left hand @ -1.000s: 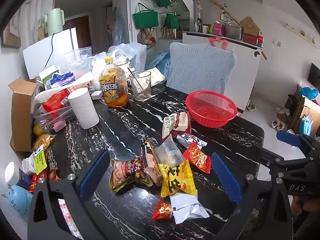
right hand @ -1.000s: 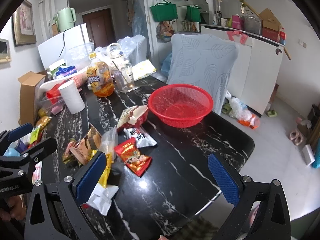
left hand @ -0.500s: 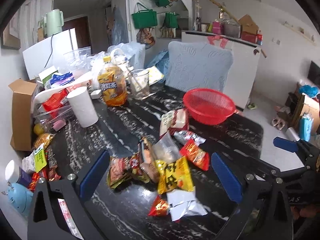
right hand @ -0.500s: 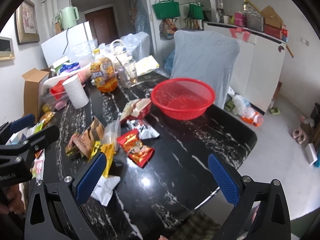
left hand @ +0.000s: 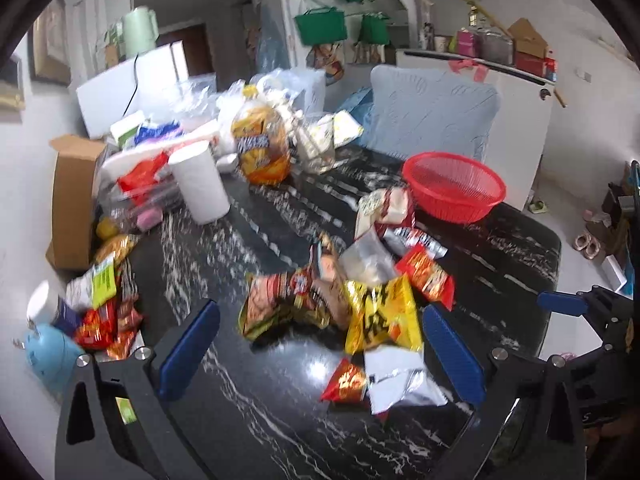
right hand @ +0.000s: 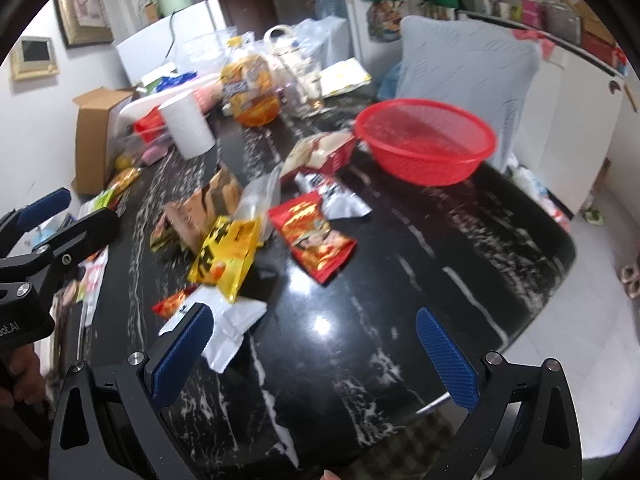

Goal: Organize snacks
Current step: 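Grasp the yellow HUA bag with right gripper while left gripper grasps the brown peanut bag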

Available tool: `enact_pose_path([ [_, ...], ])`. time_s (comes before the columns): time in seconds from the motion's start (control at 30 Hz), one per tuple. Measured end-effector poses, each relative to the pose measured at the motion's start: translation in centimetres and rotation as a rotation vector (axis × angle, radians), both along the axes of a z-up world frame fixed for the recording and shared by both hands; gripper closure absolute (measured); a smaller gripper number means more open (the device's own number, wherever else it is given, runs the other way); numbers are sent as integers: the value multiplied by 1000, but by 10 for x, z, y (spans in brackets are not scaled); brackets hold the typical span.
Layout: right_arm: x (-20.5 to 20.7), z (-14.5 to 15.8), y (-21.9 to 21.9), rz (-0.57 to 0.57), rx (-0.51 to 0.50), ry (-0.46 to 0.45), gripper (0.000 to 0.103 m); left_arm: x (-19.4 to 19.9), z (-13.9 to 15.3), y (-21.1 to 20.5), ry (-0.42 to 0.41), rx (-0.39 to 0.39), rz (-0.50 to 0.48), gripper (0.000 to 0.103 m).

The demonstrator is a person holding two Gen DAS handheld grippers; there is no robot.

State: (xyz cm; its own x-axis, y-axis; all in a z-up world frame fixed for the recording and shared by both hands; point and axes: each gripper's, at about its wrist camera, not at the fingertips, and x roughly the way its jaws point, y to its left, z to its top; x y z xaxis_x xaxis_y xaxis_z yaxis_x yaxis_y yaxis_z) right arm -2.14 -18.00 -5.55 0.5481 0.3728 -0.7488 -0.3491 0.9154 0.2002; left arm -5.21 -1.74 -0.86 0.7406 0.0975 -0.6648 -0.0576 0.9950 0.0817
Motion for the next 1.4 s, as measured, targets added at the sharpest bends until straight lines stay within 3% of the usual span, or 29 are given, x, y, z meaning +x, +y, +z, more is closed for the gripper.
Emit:
enact_pose_path([
  [0.23,6,-18,15,101,-7,30,0,-9,-24,17,39,-44,92,0],
  [0.5,17,-32,36,213,29,43,0,-20,-45,35,70,-41,185,0],
  [0.63,26,-32,50,242,1,23,14,-20,-48,49,84,-75,224,0],
  [0.83,47,-33,67,265,78,49,17,-11,-50,65,84,-116,256,0],
  [0.87,49,-33,68,266,82,48,21,-9,-50,67,82,-117,260,0],
  [0.93,57,-37,74,268,80,53,45,-4,-51,70,80,-122,267,0],
  [1.07,71,-47,77,272,133,129,58,1,-55,70,93,-129,264,0],
  [1.13,74,-49,72,272,174,150,61,4,-55,68,93,-132,255,0],
  [1.4,62,-28,45,273,232,71,64,14,-50,47,82,-147,182,0],
])
